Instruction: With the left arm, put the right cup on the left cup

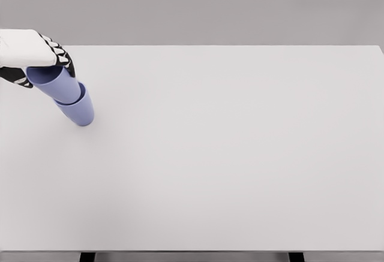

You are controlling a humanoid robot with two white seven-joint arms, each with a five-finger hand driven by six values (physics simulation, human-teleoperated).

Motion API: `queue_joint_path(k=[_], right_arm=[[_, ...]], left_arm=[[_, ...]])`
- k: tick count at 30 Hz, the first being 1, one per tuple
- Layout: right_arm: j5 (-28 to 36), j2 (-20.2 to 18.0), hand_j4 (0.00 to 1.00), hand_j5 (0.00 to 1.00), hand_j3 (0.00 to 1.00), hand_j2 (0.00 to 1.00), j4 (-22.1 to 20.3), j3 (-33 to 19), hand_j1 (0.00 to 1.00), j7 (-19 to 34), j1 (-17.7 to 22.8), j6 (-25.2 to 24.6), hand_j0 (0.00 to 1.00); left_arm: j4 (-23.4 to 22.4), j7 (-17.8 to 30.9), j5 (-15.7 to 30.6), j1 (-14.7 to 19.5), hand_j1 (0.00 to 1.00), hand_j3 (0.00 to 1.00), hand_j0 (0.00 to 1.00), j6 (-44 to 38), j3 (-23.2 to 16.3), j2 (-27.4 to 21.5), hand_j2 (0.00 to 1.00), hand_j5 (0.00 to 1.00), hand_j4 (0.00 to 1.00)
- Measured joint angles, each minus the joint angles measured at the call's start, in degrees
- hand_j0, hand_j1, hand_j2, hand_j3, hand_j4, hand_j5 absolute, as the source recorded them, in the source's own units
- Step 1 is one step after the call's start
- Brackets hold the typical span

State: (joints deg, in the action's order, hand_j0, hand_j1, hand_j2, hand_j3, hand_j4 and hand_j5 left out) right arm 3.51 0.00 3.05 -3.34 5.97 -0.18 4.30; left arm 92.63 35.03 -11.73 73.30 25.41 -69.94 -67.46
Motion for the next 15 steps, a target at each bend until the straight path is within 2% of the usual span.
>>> queue_joint_path(k=[15], right_arm=[[0.0, 0.0, 1.00, 1.00, 1.00, 1.00, 0.0, 0.0, 1.00, 0.0, 0.0, 0.0, 1.00]], left_arm=[[-1.3, 0.0, -0.1, -0.4, 0.70, 0.70, 0.70, 0.0, 0.0, 1.3, 0.70, 0.70, 0.70]])
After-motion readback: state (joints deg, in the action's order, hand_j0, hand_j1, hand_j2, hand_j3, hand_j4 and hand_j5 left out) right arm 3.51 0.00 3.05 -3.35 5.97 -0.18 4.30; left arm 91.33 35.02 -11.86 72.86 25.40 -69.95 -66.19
